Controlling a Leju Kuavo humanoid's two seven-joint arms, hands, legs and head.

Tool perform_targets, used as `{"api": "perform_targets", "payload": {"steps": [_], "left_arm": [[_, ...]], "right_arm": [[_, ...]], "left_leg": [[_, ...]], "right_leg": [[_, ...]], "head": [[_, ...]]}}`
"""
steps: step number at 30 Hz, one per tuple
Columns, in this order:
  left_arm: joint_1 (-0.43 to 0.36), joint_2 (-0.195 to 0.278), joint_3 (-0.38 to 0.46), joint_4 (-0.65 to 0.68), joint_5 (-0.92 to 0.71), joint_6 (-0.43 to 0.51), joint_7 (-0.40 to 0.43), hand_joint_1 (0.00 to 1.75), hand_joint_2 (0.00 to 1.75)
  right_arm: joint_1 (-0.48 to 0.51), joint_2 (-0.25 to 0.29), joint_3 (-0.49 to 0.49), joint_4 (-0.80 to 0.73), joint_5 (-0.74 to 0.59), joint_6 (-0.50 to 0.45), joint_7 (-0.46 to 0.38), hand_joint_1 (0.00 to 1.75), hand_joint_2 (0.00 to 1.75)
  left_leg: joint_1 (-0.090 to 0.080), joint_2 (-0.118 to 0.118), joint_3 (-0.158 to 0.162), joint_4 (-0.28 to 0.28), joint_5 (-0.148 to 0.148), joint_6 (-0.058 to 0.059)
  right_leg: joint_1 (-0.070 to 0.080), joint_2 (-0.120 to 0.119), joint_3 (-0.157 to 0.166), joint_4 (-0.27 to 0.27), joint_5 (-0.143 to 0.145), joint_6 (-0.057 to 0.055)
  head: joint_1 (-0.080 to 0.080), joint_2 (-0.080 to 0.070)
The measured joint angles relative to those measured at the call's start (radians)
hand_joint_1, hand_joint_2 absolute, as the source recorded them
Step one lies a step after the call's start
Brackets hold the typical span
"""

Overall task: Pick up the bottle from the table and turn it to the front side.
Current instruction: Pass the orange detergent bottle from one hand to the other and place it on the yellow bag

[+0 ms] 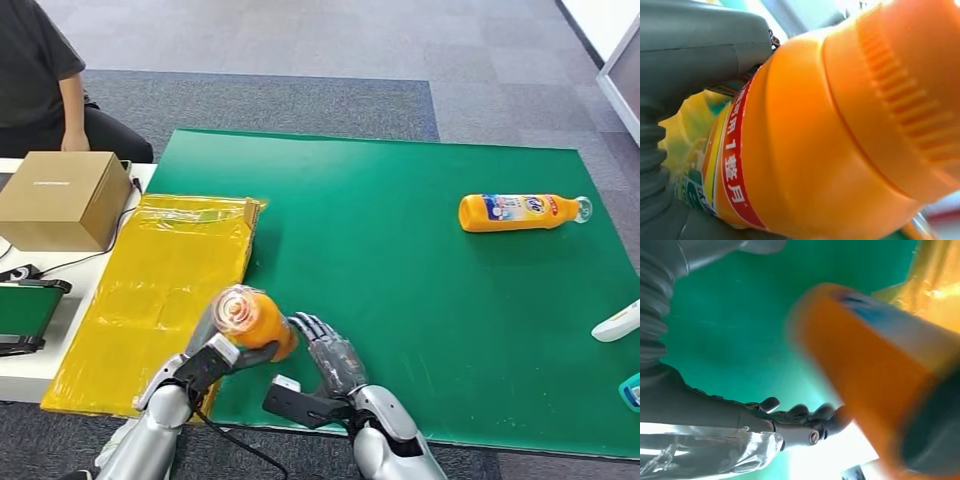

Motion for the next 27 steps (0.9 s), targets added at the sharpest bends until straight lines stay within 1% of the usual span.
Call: {"api": "perform_targets", "payload": {"steps": [2,5,7,8,10,12,13,17,19,21,22,25,26,27], "left_arm": [[0.014,-0.009,0.024,-0.069,-0.053,0.058,0.014,1.75,1.75],[0.026,-0.018,0.049,-0.139,-0.094,0.090,0.025,1.75,1.75],[0.032,-0.026,0.061,-0.169,-0.180,0.149,0.053,1.75,1.75],[0.033,-0.029,0.069,-0.181,-0.250,0.192,0.080,1.75,1.75],[0.032,-0.033,0.091,-0.199,-0.424,0.270,0.161,1.75,1.75],[0.031,-0.030,0.111,-0.204,-0.573,0.312,0.244,1.75,1.75],[0.030,-0.028,0.118,-0.204,-0.618,0.321,0.270,1.75,1.75],[0.030,-0.022,0.133,-0.203,-0.676,0.328,0.308,1.74,1.75],[0.028,-0.015,0.136,-0.197,-0.733,0.321,0.346,1.74,1.75],[0.024,0.000,0.136,-0.178,-0.808,0.304,0.398,1.65,1.75],[0.021,0.011,0.137,-0.160,-0.840,0.297,0.420,1.50,1.75],[-0.006,0.049,0.139,-0.069,-0.904,0.292,0.455,0.40,1.75],[-0.019,0.061,0.140,-0.033,-0.917,0.296,0.457,0.12,1.75],[-0.033,0.072,0.140,0.002,-0.925,0.303,0.458,0.04,1.75]], "right_arm": [[0.040,-0.006,-0.032,-0.045,0.012,0.010,0.004,0.00,1.75],[0.073,-0.010,-0.064,-0.092,0.020,0.014,0.007,0.00,1.75],[0.087,-0.010,-0.081,-0.119,0.025,0.016,0.011,0.00,1.75],[0.097,-0.010,-0.092,-0.135,0.028,0.016,0.013,0.00,1.75],[0.119,-0.010,-0.121,-0.178,0.032,0.022,0.016,0.00,1.75],[0.140,-0.010,-0.149,-0.223,0.033,0.036,0.017,0.00,1.75],[0.149,-0.010,-0.160,-0.243,0.033,0.041,0.017,0.00,1.75],[0.168,-0.010,-0.189,-0.289,0.032,0.049,0.016,0.00,1.75],[0.174,-0.010,-0.198,-0.303,0.029,0.050,0.014,0.00,1.75],[0.186,-0.010,-0.208,-0.318,0.022,0.053,0.008,0.00,1.75],[0.192,-0.010,-0.213,-0.325,0.017,0.056,0.005,0.00,1.75],[0.213,-0.010,-0.225,-0.340,0.000,0.066,-0.010,0.00,1.75],[0.219,-0.010,-0.229,-0.342,-0.008,0.068,-0.016,0.00,1.75],[0.223,-0.010,-0.232,-0.343,-0.017,0.069,-0.023,0.00,1.75]], "left_leg": [[0.000,0.000,-0.003,0.000,0.002,0.000],[0.000,0.000,-0.006,0.000,0.003,0.001],[0.000,0.000,-0.007,0.000,0.003,0.001],[0.000,0.000,-0.007,0.000,0.003,0.001],[0.000,0.000,-0.008,0.000,0.003,0.002],[0.000,0.000,-0.008,0.000,0.003,0.002],[0.000,0.000,-0.008,0.000,0.003,0.002],[0.000,0.000,-0.009,0.000,0.003,0.001],[0.000,0.000,-0.009,0.000,0.003,0.001],[0.000,0.000,-0.009,0.000,0.003,0.001],[0.000,0.000,-0.009,0.000,0.003,0.001],[0.000,0.000,-0.009,0.000,0.003,0.001],[0.000,0.000,-0.009,0.000,0.003,0.001],[0.000,0.000,-0.009,0.000,0.003,0.001]], "right_leg": [[0.000,0.000,-0.001,0.000,0.001,0.001],[0.000,-0.001,-0.004,0.001,0.001,0.001],[0.000,0.000,-0.005,0.001,0.001,0.001],[0.000,0.000,-0.005,0.001,0.001,0.001],[0.000,-0.001,-0.006,0.000,0.001,0.001],[0.000,-0.001,-0.006,0.000,0.001,0.001],[0.000,-0.001,-0.006,0.000,0.001,0.001],[0.000,-0.001,-0.007,0.000,0.001,0.001],[0.000,-0.001,-0.007,0.000,0.001,0.001],[0.000,0.000,-0.007,0.000,0.001,0.001],[0.000,0.000,-0.008,0.000,0.001,0.001],[0.000,0.000,-0.008,0.000,0.001,0.001],[0.000,0.000,-0.007,0.001,0.001,0.001],[0.000,0.000,-0.007,0.001,0.001,0.001]], "head": [[0.000,0.000],[0.000,0.000],[0.000,0.000],[0.000,0.000],[0.000,0.000],[0.000,0.000],[0.000,0.000],[0.000,0.000],[0.000,0.000],[0.000,0.000],[0.000,0.000],[0.000,0.000],[0.000,0.000],[0.000,0.000]]}}
